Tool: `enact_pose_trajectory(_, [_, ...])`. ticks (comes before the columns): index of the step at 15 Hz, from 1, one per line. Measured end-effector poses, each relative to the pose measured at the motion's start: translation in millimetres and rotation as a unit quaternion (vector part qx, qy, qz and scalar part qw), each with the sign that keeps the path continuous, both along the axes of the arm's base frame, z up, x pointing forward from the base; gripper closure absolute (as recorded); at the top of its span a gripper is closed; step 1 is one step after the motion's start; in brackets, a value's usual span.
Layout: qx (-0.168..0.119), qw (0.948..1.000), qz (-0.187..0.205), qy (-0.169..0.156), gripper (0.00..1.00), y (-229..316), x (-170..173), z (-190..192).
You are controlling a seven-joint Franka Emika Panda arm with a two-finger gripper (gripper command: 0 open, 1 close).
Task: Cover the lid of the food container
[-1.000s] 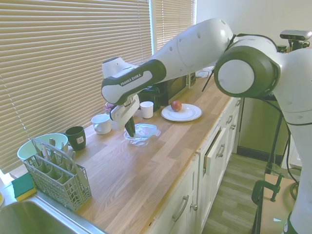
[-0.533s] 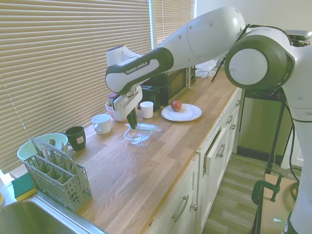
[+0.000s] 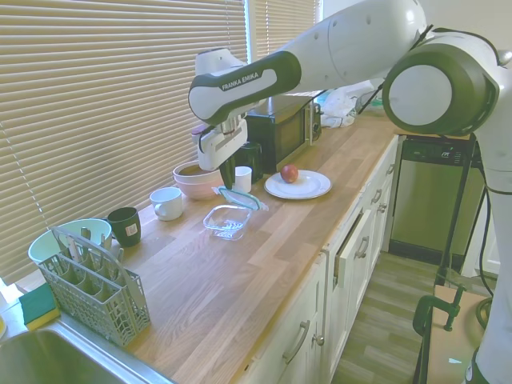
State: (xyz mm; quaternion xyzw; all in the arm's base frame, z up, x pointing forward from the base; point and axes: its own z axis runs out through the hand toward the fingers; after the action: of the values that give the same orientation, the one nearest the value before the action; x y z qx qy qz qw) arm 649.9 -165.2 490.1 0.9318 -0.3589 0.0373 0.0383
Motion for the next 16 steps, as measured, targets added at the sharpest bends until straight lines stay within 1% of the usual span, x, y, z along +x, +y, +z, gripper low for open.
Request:
enact_pose_trajectory(4, [0.000, 1.0000, -0.005, -0.001, 1.00, -12.9, 2.1, 18.6])
enact_pose_trajectory(7, [-0.001, 1.0000, -0.005, 0.003, 1.00, -14.5, 8.9, 22.2])
enact_pose_trajectory(12, [-0.002, 0.9999, 0.009, 0.012, 1.00, 4.7, 27.4, 9.1])
enact_pose_trajectory(16, [-0.002, 0.9996, 0.017, 0.023, 1.00, 26.1, 35.8, -6.5])
